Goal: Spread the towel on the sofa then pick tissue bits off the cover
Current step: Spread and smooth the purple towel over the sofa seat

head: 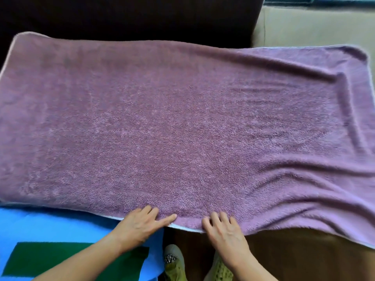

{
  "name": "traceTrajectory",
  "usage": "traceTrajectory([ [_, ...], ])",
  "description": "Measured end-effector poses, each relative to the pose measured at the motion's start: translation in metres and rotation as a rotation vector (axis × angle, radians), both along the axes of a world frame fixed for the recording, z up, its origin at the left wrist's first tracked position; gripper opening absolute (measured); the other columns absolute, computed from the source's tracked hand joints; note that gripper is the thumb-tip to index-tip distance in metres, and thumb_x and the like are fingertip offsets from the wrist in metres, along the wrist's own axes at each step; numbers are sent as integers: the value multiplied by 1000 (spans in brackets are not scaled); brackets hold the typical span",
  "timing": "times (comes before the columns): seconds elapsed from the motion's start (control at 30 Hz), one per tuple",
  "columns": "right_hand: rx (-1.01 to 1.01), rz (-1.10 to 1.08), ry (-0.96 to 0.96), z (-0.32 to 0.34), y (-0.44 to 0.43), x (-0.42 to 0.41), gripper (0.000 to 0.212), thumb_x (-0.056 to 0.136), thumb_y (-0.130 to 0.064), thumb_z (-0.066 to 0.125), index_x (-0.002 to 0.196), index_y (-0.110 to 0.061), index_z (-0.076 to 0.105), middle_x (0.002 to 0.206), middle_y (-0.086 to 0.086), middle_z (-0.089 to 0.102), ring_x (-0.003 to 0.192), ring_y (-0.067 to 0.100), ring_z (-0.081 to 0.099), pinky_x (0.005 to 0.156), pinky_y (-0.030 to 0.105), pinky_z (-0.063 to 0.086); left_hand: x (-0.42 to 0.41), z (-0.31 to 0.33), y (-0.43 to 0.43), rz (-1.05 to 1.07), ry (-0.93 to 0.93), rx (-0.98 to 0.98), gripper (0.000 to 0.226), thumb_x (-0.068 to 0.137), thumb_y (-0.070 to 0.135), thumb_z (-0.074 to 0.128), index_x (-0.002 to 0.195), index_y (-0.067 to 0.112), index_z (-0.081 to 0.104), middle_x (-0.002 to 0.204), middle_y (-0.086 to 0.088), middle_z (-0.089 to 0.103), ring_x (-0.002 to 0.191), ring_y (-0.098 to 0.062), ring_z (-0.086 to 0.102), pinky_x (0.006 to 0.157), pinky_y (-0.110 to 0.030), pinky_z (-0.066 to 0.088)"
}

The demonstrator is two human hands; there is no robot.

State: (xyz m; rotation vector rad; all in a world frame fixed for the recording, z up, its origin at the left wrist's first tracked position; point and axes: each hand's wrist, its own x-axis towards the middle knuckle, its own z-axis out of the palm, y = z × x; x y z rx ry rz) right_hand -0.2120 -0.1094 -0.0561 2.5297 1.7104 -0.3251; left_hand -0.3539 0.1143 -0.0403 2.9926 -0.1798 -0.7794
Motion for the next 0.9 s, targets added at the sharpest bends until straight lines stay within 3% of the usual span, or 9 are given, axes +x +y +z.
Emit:
traceTrajectory([
  [0.1,-5,-1,53,3,-2,3,18,70,-17,40,83,-20,52,70,-1,60,60,20,57,47,30,47,2,2,-1,-16,14,-15,88,43,18,74,127,31,51,69,5,57,56,-15,56,39,-21,44],
  [0.23,-7,30,119,8,-11,11,23,65,-20,42,86,-21,50,76,-3,58,65,19,57,52,27,47,24,-2,-31,-16,-119,-84,36,62,26,52,97,21,62,76,5,59,66,-15,54,51,-24,49],
  [0.3,-26,9,116,10,-22,16,24,64,-20,44,87,-21,51,77,-1,56,68,21,54,58,33,45,47,-5,-61,-29,-170,-129,27,68,26,48,92,22,61,79,6,60,70,-13,54,57,-25,51],
  [0.4,-41,-130,80,10,-49,31,21,69,-19,41,88,-21,50,78,1,55,71,23,52,68,38,30,84,-9,-115,-86,-231,-198,30,73,25,45,99,21,62,83,7,61,72,-13,58,58,-23,52],
  [0.57,-31,-236,6,6,-90,63,18,79,-16,37,90,-19,50,81,3,54,74,24,53,75,38,30,135,-11,-182,-90,-288,-199,28,77,23,44,94,20,66,87,4,66,74,-15,62,59,-23,52],
  [0.73,-54,-298,-21,10,-123,93,21,82,-14,34,94,-16,51,87,4,57,80,24,56,82,36,48,165,-11,-223,-21,-350,-122,32,79,19,44,100,15,68,82,1,67,69,-17,62,54,-25,50],
  [0.83,-59,-392,-9,14,-144,111,25,78,-13,37,98,-14,53,90,6,62,83,24,61,81,34,54,176,-11,-238,18,-357,-104,40,79,19,41,113,16,63,92,-1,69,74,-19,64,56,-26,52],
  [0.9,-74,-424,-18,16,-160,125,24,72,-11,49,94,-13,55,88,7,61,80,25,61,77,34,54,184,-8,-247,19,-322,-115,48,78,19,39,121,22,57,102,-4,68,77,-21,64,57,-28,53],
])
